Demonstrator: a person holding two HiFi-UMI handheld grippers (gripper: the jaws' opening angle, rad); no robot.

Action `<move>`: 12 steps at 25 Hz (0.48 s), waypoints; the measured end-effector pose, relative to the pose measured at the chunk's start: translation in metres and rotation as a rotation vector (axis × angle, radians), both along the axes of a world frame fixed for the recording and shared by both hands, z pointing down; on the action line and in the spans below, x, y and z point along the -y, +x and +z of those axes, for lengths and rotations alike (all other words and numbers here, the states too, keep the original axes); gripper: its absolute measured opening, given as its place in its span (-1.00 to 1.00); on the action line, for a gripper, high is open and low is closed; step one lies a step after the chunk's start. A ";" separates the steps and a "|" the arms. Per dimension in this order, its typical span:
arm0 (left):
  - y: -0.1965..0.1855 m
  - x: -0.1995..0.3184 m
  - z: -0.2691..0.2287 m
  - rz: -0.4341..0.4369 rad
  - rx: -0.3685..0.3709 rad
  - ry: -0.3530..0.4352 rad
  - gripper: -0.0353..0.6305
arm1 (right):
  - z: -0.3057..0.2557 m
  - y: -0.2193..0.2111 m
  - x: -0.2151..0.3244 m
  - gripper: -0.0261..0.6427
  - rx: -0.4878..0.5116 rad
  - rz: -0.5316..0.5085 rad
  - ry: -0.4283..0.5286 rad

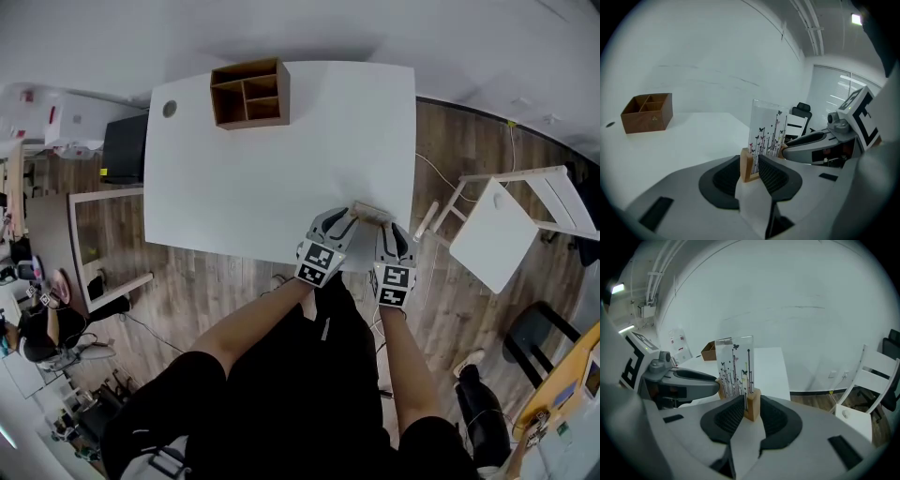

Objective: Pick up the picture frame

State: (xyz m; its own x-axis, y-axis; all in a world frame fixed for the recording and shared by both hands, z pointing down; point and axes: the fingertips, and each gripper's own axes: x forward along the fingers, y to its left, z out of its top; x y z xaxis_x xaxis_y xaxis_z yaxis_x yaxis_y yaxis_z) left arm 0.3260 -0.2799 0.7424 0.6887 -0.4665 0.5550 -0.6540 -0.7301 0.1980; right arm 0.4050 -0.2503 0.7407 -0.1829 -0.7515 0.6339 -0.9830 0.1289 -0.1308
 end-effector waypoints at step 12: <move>0.002 0.005 0.005 -0.026 0.002 0.015 -0.69 | 0.006 0.002 0.003 -0.65 -0.016 0.017 0.017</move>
